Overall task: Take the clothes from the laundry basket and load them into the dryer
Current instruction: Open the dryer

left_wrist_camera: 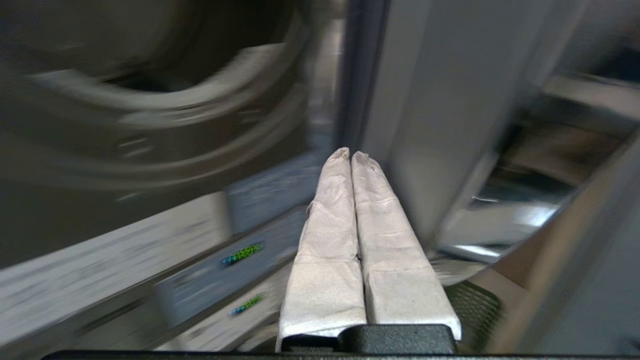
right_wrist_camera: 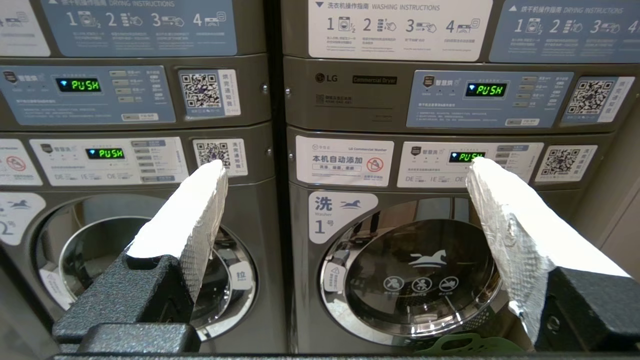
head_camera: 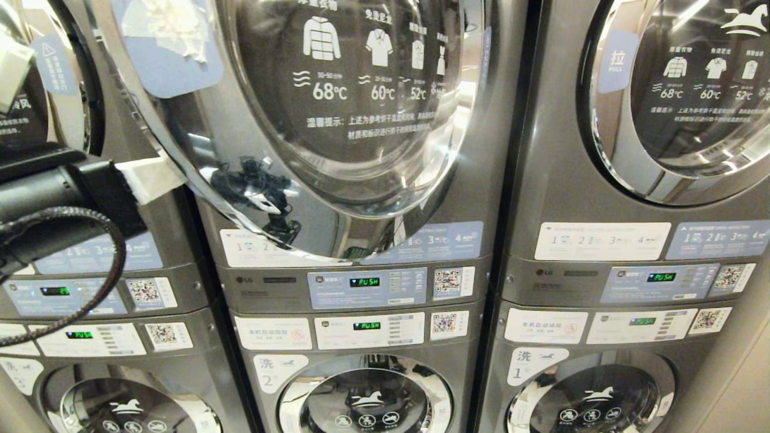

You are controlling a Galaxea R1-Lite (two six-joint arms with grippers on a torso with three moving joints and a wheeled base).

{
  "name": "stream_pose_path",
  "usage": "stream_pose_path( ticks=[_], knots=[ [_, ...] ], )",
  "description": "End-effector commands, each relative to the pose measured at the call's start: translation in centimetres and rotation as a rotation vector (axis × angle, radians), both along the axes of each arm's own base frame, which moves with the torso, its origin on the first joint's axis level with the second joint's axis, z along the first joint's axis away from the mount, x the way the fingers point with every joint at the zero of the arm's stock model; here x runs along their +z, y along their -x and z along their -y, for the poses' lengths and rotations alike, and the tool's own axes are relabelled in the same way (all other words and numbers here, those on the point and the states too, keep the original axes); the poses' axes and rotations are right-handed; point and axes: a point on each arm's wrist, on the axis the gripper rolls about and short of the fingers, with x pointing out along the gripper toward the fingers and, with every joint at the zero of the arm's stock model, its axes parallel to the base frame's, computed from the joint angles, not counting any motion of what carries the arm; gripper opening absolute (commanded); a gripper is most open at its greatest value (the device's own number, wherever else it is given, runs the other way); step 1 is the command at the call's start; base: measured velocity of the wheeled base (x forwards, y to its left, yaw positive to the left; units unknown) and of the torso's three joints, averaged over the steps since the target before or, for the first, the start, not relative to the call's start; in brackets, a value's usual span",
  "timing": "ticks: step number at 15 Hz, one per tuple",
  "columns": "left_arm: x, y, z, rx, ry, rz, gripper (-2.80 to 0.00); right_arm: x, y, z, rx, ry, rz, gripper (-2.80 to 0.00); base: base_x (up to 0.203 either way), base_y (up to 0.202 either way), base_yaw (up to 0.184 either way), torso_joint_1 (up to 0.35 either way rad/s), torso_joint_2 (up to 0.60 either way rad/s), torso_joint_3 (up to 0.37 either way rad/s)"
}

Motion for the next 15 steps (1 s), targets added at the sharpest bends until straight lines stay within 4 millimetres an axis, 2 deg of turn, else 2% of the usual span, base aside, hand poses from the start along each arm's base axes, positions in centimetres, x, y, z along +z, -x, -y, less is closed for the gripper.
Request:
stream_pose_path(
  ticks=[1, 3, 4, 7, 9, 12, 15],
  knots=[
    [0.3, 1.4, 2.4, -0.150, 0.007, 0.020, -2.80, 0.0, 0.0, 0.0, 0.002, 0.000, 0.002, 0.00, 0.000, 0.000, 0.000, 0.000, 0.00, 0.000],
    [0.1, 3.7, 4.3, -0.285, 0.008, 0.051, -2.80, 0.0, 0.0, 0.0, 0.001, 0.000, 0.002, 0.00, 0.000, 0.000, 0.000, 0.000, 0.00, 0.000],
    [-0.3, 4.2, 4.2, -0.239, 0.002, 0.056, -2.80, 0.0, 0.0, 0.0, 0.001, -0.001, 0.002, 0.00, 0.000, 0.000, 0.000, 0.000, 0.00, 0.000],
    [-1.9, 4.6, 2.2, 0.000, 0.000, 0.021, -2.80, 0.0, 0.0, 0.0, 0.002, -0.003, 0.002, 0.00, 0.000, 0.000, 0.000, 0.000, 0.00, 0.000],
    [-3.7, 5.9, 0.4, 0.087, -0.008, -0.006, -2.80, 0.0, 0.0, 0.0, 0.002, -0.003, 0.002, 0.00, 0.000, 0.000, 0.000, 0.000, 0.00, 0.000],
    [-7.5, 9.1, -1.9, 0.156, -0.031, -0.049, -2.80, 0.0, 0.0, 0.0, 0.001, -0.003, 0.002, 0.00, 0.000, 0.000, 0.000, 0.000, 0.00, 0.000],
    [-12.8, 11.7, -3.3, 0.240, -0.083, -0.146, -2.80, 0.0, 0.0, 0.0, 0.002, -0.003, 0.002, 0.00, 0.000, 0.000, 0.000, 0.000, 0.00, 0.000]
  ],
)
